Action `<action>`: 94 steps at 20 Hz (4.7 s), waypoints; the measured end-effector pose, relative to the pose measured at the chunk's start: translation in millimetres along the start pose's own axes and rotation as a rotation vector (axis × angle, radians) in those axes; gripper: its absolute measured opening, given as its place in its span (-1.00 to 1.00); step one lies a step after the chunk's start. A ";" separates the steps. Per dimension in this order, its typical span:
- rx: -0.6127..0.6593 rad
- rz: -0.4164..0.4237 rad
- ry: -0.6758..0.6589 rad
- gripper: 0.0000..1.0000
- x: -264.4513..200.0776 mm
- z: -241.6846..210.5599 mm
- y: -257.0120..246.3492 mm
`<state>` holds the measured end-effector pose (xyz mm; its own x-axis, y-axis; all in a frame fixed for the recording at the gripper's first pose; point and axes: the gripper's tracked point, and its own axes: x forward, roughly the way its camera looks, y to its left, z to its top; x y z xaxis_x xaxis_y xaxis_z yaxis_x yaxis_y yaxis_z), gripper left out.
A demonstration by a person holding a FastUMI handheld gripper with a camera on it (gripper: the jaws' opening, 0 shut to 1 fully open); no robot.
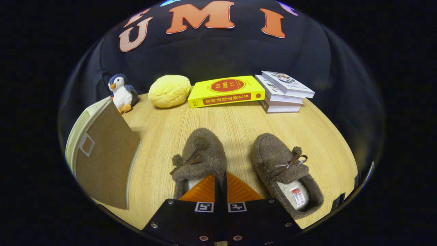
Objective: Open the storage box then place both shoes into the box .Put the left shoe in first, then the right shoe, with the right side of both shoes facing outward in a uniform manner.
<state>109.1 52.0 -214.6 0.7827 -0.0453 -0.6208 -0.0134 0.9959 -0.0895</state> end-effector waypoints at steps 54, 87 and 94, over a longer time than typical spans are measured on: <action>-0.040 0.213 -0.179 0.95 -131.5 56.6 252.1; 0.008 0.009 0.010 0.00 1.2 -36.3 -160.0; 0.005 0.027 0.071 -0.36 44.3 -41.0 -151.1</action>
<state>120.3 -103.8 -260.5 0.7359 -0.0236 -0.6767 -0.0309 0.9972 -0.0683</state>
